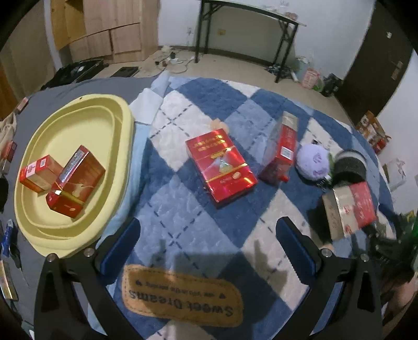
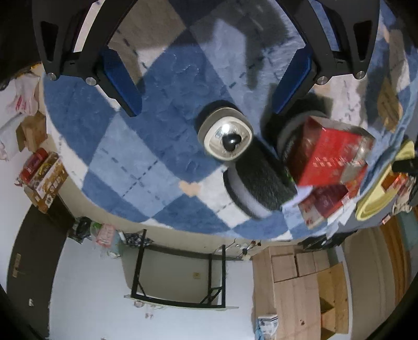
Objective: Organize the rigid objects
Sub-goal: 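Grasp a red Diamond pack with left tool while right tool grasps the silver tin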
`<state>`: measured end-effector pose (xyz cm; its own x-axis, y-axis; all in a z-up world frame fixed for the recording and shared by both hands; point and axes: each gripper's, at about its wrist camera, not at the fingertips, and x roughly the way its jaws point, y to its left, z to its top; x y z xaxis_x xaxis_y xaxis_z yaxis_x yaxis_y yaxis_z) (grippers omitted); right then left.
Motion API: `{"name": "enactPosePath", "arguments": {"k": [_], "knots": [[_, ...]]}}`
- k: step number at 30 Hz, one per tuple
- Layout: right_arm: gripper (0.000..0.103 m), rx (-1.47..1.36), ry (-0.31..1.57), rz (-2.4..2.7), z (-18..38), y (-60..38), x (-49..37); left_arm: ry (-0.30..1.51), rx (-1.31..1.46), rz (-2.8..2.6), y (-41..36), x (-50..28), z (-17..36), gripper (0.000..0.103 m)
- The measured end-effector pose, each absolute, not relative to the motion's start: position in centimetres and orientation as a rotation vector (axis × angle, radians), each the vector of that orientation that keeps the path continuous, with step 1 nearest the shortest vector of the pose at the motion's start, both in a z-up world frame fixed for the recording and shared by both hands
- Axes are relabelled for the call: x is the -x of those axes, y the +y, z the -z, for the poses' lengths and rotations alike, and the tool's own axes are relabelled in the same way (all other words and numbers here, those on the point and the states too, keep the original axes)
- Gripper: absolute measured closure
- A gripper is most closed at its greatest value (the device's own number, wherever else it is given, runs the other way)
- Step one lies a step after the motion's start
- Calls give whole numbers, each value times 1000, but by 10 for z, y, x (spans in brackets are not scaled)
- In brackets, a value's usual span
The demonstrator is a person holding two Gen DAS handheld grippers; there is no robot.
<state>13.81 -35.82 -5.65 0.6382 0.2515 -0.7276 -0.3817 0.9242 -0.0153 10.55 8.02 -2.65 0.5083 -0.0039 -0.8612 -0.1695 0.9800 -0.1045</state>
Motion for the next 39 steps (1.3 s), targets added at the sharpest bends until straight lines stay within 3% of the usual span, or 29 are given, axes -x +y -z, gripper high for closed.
{"name": "enactPosePath", "arguments": {"k": [4, 15, 22, 29, 33, 34, 35, 37, 38, 39], "knots": [[11, 180, 829, -334, 74, -354, -154, 1082, 161, -225, 79, -136, 38, 0], [10, -47, 873, -256, 76, -353, -187, 1089, 378, -248, 100, -203, 80, 0], [10, -31, 837, -238, 86, -345, -189, 1027, 453, -227, 106, -191, 88, 0], [12, 5, 822, -269, 88, -344, -178, 1034, 239, -162, 81, -174, 94, 0], [16, -3, 815, -278, 87, -346, -176, 1019, 262, -155, 87, -170, 95, 1], [22, -1, 812, -287, 87, -346, -176, 1017, 267, -155, 87, -170, 95, 4], [25, 9, 806, -297, 87, -345, -174, 1017, 264, -164, 89, -168, 93, 13], [45, 32, 795, -323, 85, -340, -170, 1011, 263, -171, 93, -162, 90, 26], [51, 42, 795, -339, 85, -338, -169, 1008, 263, -169, 96, -159, 87, 38], [51, 57, 794, -350, 84, -335, -168, 1005, 256, -167, 98, -157, 85, 41]]}}
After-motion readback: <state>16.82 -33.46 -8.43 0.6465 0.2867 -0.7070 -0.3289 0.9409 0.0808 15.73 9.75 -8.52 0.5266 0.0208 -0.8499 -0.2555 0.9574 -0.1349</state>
